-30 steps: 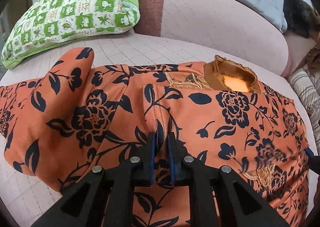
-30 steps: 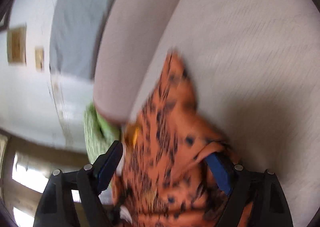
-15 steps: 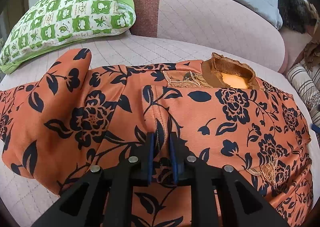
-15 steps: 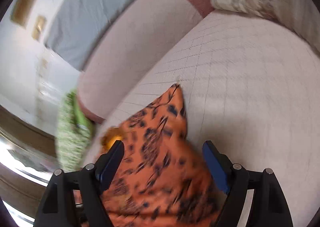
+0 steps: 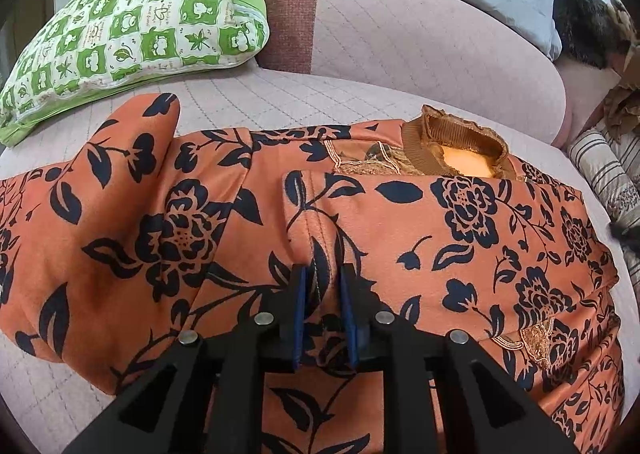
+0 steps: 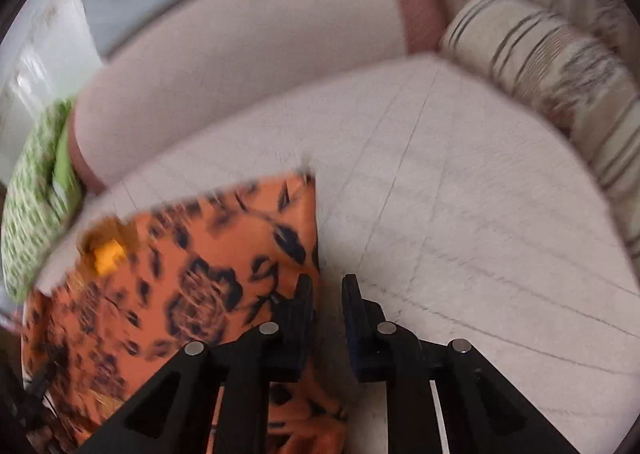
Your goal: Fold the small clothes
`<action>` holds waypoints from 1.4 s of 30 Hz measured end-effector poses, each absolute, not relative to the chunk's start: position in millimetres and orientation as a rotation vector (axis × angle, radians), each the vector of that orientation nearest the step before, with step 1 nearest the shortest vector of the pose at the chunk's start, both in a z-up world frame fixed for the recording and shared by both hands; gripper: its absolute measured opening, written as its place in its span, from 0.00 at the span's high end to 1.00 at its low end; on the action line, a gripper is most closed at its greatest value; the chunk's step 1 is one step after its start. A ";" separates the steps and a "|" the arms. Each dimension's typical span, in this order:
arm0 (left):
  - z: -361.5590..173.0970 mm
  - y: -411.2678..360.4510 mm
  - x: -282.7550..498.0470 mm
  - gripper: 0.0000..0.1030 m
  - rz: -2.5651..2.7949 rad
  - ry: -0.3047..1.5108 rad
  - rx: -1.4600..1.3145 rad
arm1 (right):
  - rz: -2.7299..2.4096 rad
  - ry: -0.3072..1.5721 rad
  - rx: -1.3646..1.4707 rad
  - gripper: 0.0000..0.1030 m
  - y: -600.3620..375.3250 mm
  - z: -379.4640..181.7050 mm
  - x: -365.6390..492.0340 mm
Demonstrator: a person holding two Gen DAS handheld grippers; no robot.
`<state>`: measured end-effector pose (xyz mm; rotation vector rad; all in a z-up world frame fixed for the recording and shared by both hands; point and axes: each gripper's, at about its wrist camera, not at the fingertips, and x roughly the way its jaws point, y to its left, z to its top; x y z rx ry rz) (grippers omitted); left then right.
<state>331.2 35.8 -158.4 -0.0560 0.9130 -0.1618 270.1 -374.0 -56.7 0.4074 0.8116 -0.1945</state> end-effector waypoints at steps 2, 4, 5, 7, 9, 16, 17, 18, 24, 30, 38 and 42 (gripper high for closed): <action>-157.9 32.4 331.1 0.83 -0.157 0.913 -0.042 | -0.058 0.788 0.452 0.82 -359.8 -50.1 264.5; -155.8 30.2 332.8 0.83 -0.154 0.922 -0.034 | 0.037 0.894 0.465 0.82 -346.7 -76.9 271.2; -152.4 30.9 332.6 0.80 -0.158 0.928 -0.040 | 0.015 1.040 0.497 0.82 -351.2 -111.4 281.0; -139.3 39.2 327.4 0.76 -0.166 0.932 -0.078 | 0.016 0.977 0.710 0.88 -371.3 -121.8 266.6; -113.5 57.9 311.8 0.64 -0.189 0.866 -0.127 | -0.023 0.907 0.606 0.78 -360.6 -92.2 250.2; -73.1 216.1 254.1 0.17 0.005 0.639 -0.470 | -0.003 0.788 0.409 0.14 -307.6 -42.8 198.8; -80.6 238.0 253.5 0.17 0.043 0.652 -0.541 | 0.005 0.787 0.407 0.14 -303.2 -42.5 189.7; -93.6 268.3 253.0 0.17 0.079 0.669 -0.663 | 0.011 0.798 0.408 0.14 -295.8 -47.4 178.8; -142.0 382.0 263.2 0.18 0.205 0.652 -1.013 | 0.017 0.865 0.401 0.14 -272.1 -61.4 155.7; -163.8 423.7 284.7 0.18 0.262 0.640 -1.126 | -0.004 0.875 0.402 0.14 -266.7 -66.3 155.0; -174.2 440.2 308.4 0.96 0.367 0.753 -1.105 | 0.009 0.880 0.395 0.14 -256.9 -64.0 154.3; -124.0 410.7 307.1 0.97 0.407 0.694 -0.819 | -0.002 0.868 0.413 0.14 -264.0 -64.3 148.9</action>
